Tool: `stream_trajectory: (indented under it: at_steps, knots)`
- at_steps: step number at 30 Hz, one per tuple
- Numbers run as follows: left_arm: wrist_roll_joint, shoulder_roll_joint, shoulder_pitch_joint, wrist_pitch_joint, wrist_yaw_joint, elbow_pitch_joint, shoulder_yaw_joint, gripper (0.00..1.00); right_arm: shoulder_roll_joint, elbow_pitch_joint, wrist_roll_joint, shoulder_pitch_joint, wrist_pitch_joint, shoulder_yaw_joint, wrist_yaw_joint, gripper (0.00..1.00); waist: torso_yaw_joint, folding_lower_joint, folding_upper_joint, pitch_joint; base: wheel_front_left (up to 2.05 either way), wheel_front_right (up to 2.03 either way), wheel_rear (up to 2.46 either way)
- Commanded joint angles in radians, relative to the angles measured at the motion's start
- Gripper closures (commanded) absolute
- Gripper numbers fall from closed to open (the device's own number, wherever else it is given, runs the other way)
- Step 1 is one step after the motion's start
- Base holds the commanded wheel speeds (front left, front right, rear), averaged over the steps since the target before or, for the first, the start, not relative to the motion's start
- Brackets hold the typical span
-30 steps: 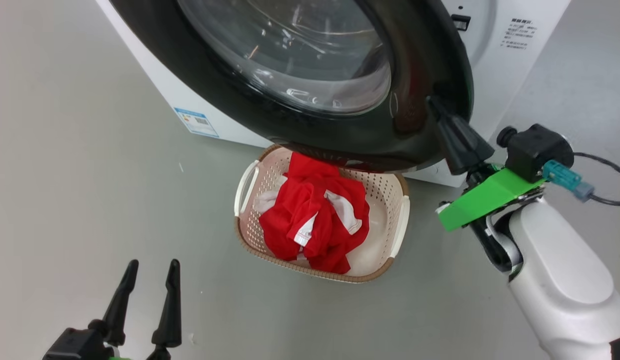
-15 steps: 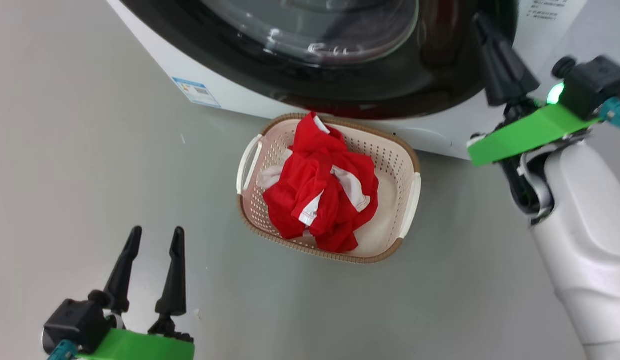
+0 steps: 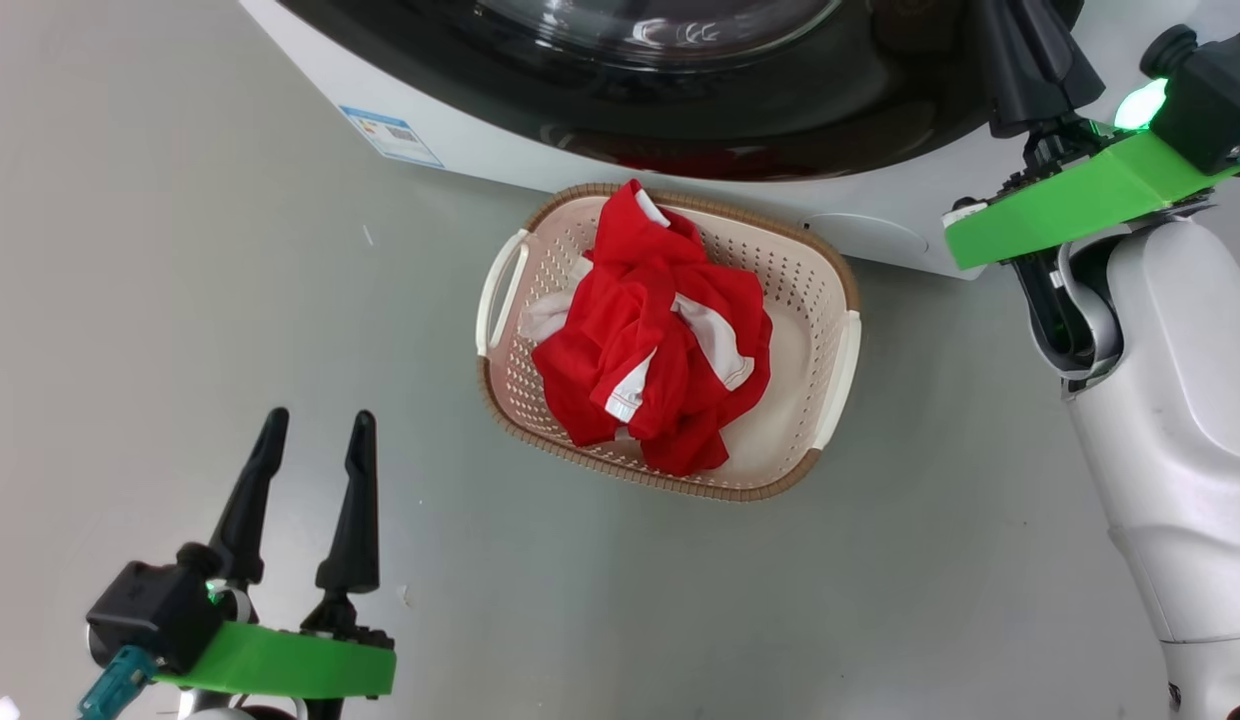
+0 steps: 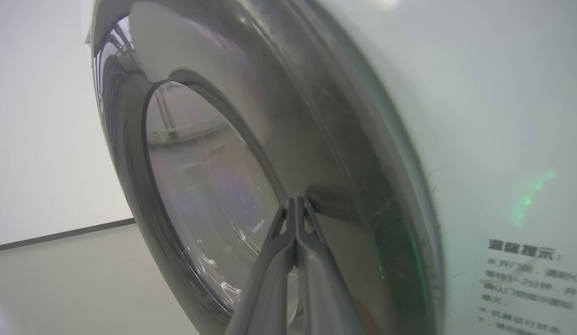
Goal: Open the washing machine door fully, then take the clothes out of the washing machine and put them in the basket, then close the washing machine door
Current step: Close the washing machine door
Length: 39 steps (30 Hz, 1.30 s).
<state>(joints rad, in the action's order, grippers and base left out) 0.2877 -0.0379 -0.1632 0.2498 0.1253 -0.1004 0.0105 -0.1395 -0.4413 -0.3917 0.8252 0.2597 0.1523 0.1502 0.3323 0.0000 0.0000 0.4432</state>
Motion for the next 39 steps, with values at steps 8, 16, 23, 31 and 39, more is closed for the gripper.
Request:
stream_trajectory:
  at_steps: [8,16,23,31,39]
  knots:
    - [0.001,-0.015,0.010,0.012,0.005,-0.004,-0.035,0.00,-0.009,0.011,0.002,-0.049,0.002,0.079,-0.020,0.57,-0.023,0.0000,0.0000,-0.060,0.00,0.00,0.00]
    - [-0.002,-0.040,0.040,0.012,0.005,-0.032,-0.043,0.00,-0.017,0.027,-0.010,-0.164,0.002,0.116,-0.020,0.00,-0.063,0.0000,0.0000,-0.127,0.00,0.00,0.00]
    - [0.001,-0.067,0.073,0.012,0.005,-0.048,-0.057,0.00,-0.022,0.057,-0.020,-0.306,0.002,0.111,-0.020,0.00,-0.115,0.0000,0.0000,-0.199,0.00,0.00,0.00]
    - [0.011,-0.099,0.115,0.012,0.005,-0.061,-0.066,0.00,-0.031,0.062,-0.029,-0.486,0.002,0.105,-0.020,0.00,-0.187,0.0000,0.0000,-0.280,0.00,0.00,0.00]
    - [0.026,-0.115,0.164,0.012,0.005,-0.064,-0.073,0.00,-0.031,0.070,-0.032,-0.603,0.002,0.083,-0.020,0.00,-0.251,0.0000,0.0000,-0.346,0.00,0.00,0.00]
